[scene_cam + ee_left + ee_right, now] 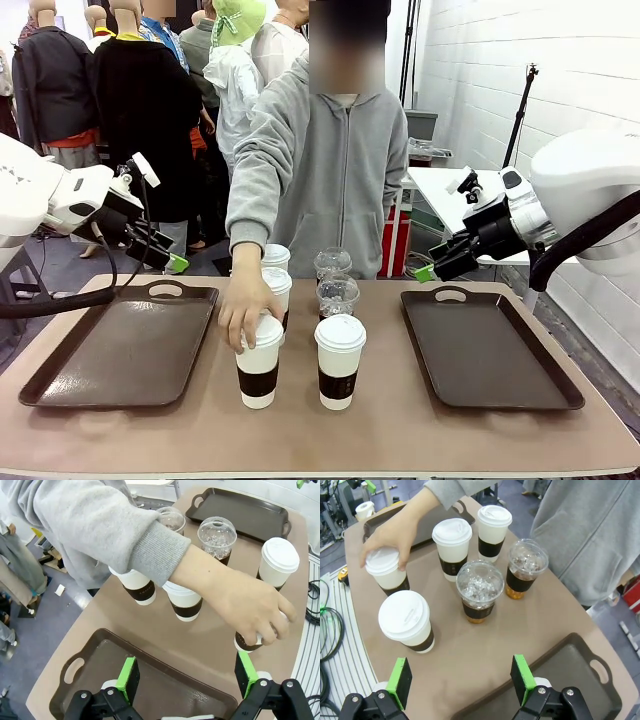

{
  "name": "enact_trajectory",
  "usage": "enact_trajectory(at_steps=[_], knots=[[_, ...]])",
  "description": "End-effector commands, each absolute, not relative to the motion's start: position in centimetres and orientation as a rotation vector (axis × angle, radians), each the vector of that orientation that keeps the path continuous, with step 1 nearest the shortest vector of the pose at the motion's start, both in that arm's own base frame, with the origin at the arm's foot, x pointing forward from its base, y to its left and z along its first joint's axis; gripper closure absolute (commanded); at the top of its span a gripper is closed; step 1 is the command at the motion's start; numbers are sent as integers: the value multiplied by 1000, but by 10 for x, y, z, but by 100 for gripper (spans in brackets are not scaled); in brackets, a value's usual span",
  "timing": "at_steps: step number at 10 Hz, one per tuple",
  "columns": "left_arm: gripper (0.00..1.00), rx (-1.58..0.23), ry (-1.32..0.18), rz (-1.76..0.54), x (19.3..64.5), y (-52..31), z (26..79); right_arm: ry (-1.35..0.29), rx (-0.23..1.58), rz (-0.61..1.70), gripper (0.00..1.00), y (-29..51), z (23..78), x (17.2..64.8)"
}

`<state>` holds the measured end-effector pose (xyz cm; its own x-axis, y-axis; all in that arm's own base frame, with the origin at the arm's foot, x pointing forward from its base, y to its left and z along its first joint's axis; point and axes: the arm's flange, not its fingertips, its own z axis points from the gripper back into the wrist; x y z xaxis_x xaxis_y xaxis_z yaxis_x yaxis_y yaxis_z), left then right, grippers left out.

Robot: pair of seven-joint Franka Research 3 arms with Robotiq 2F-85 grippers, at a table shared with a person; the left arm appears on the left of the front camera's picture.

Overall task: Distribute the coffee onto the tray.
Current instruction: Pick up one iced Americano and place it on the right Handle tray.

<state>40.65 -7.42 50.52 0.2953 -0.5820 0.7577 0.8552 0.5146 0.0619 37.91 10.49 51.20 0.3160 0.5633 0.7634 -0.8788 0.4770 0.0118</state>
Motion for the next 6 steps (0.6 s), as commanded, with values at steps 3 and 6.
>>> enact_trajectory(at_steps=[3, 6], knots=[[0, -403, -832, -1012, 411, -73, 503, -794, 501, 1007, 0, 106, 509, 385], [0, -403, -832, -1012, 411, -73, 503, -794, 501, 1007, 0, 106, 509, 385]])
